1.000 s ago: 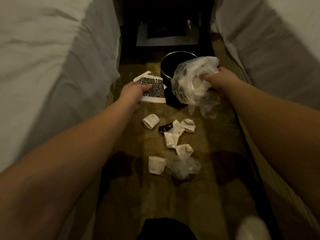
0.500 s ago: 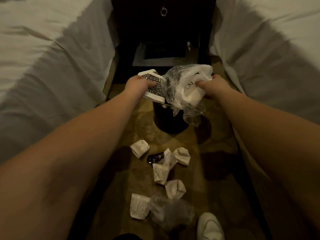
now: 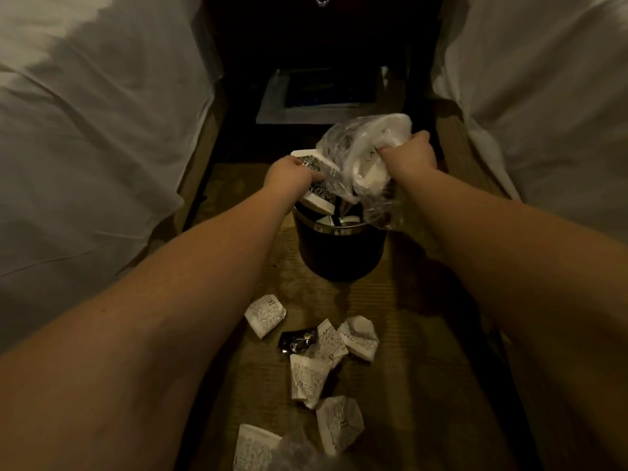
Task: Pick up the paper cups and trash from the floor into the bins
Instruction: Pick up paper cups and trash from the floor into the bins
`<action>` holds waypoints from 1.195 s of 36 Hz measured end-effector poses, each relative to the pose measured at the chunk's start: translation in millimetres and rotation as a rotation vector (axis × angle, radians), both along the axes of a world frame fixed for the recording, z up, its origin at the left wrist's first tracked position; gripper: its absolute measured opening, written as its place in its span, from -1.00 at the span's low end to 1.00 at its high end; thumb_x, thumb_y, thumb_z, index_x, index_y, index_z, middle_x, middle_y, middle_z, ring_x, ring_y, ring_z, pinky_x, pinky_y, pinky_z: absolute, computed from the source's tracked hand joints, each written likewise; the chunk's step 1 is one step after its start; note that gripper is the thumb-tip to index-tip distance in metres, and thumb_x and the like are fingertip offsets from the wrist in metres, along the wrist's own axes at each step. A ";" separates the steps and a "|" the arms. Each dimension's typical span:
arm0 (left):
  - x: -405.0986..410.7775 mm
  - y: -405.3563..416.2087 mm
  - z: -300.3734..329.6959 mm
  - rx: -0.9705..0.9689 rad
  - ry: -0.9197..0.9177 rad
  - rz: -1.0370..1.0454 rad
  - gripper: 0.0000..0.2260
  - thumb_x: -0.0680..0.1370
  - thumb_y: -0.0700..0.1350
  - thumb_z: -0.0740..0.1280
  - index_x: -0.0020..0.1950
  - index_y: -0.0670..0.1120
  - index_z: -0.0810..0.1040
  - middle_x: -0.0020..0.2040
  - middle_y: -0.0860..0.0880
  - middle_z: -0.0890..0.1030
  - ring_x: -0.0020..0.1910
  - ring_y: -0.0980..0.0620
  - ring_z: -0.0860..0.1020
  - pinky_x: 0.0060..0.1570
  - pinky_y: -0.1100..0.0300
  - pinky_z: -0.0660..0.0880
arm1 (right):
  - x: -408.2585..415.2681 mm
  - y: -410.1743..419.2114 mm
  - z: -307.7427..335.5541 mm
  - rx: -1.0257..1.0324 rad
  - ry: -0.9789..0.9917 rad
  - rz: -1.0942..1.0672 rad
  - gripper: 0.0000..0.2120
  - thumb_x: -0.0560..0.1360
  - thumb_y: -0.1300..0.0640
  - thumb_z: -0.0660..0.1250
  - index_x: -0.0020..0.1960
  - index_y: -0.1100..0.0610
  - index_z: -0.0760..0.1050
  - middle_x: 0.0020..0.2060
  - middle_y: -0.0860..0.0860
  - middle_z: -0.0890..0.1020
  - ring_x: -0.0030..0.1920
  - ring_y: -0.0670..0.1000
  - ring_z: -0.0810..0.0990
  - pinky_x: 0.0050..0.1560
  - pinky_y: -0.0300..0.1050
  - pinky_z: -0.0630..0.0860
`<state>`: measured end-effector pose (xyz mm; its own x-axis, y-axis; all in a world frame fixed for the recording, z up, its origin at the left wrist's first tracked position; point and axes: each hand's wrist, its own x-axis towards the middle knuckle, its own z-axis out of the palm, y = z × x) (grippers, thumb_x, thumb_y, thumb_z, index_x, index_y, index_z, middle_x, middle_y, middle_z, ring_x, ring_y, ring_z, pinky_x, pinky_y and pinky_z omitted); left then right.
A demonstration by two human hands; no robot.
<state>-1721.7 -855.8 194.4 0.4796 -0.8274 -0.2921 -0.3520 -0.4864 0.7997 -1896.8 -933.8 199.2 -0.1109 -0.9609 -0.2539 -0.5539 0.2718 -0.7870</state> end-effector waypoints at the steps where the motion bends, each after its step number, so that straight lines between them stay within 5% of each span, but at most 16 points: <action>1: -0.8 -2.4 -3.5 0.004 -0.004 -0.001 -0.44 0.52 -0.02 0.48 0.46 -0.13 0.40 0.27 -0.10 0.52 0.01 0.02 0.44 0.00 0.13 0.41 | 3.3 -1.7 -2.9 0.018 0.001 0.023 -0.37 0.56 -0.04 0.36 0.49 0.15 0.16 0.35 0.17 0.45 0.30 0.21 0.49 0.17 0.05 0.46; 6: -5.9 -7.9 -15.7 0.053 -0.030 -0.004 -0.52 0.50 -0.02 0.47 0.36 -0.11 0.46 0.08 -0.05 0.54 -0.04 -0.02 0.49 0.08 0.05 0.54 | 12.3 -2.1 -11.7 0.132 0.095 0.209 -0.08 0.47 -0.09 0.47 0.59 0.13 -0.02 0.47 0.19 0.30 0.40 0.24 0.38 0.28 0.12 0.45; 11: -11.9 -9.6 -14.6 0.149 -0.008 -0.028 -0.46 0.43 -0.01 0.53 0.34 -0.10 0.46 0.16 -0.11 0.57 0.06 -0.11 0.57 0.11 -0.01 0.58 | -1.1 1.4 -21.9 0.049 0.301 0.373 -0.01 0.41 -0.20 0.48 0.60 0.14 0.02 0.52 0.16 0.21 0.48 0.23 0.26 0.43 0.12 0.33; 15: -12.4 -7.4 -13.4 0.160 0.009 -0.047 -0.54 0.41 -0.06 0.53 0.26 -0.03 0.49 0.14 -0.08 0.58 -0.01 -0.05 0.57 -0.02 0.03 0.60 | -11.1 5.1 -25.0 0.022 0.338 0.422 -0.08 0.46 -0.17 0.46 0.61 0.13 0.06 0.55 0.15 0.18 0.49 0.22 0.27 0.43 0.11 0.35; 23: -0.7 18.8 -9.0 0.020 -0.043 -0.041 -0.71 0.53 -0.02 0.40 0.24 -0.02 0.54 0.12 -0.03 0.59 0.10 -0.01 0.57 0.16 0.01 0.57 | -14.9 23.7 -15.6 -0.093 0.325 0.414 -0.33 0.49 -0.13 0.41 0.48 0.14 0.33 0.36 0.11 0.44 0.30 0.14 0.50 0.26 0.05 0.51; 31: 9.4 88.9 -9.6 -0.032 -0.281 -0.260 -0.80 0.52 -0.04 0.37 0.12 -0.04 0.59 0.04 0.00 0.59 0.01 0.02 0.56 -0.09 0.16 0.47 | -2.4 87.0 -7.2 -0.207 0.430 0.569 -0.41 0.55 -0.06 0.34 0.51 0.13 0.33 0.43 0.09 0.42 0.37 0.12 0.45 0.29 -0.02 0.44; 43: 21.2 266.4 -75.2 0.207 -0.292 -0.422 -0.79 0.58 -0.09 0.33 0.19 -0.11 0.58 0.05 -0.01 0.56 0.00 0.01 0.54 -0.12 0.22 0.36 | -13.3 271.1 -84.4 -0.116 0.433 0.898 -0.66 0.59 -0.03 0.31 0.30 0.09 0.51 0.19 0.03 0.55 0.14 0.03 0.55 0.08 -0.05 0.51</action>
<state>-1700.6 -589.4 119.2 0.2039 -0.9050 -0.3735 -0.7436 -0.3913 0.5421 -1910.1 -662.7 114.7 0.6064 -0.7504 -0.2630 -0.7613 -0.4525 -0.4644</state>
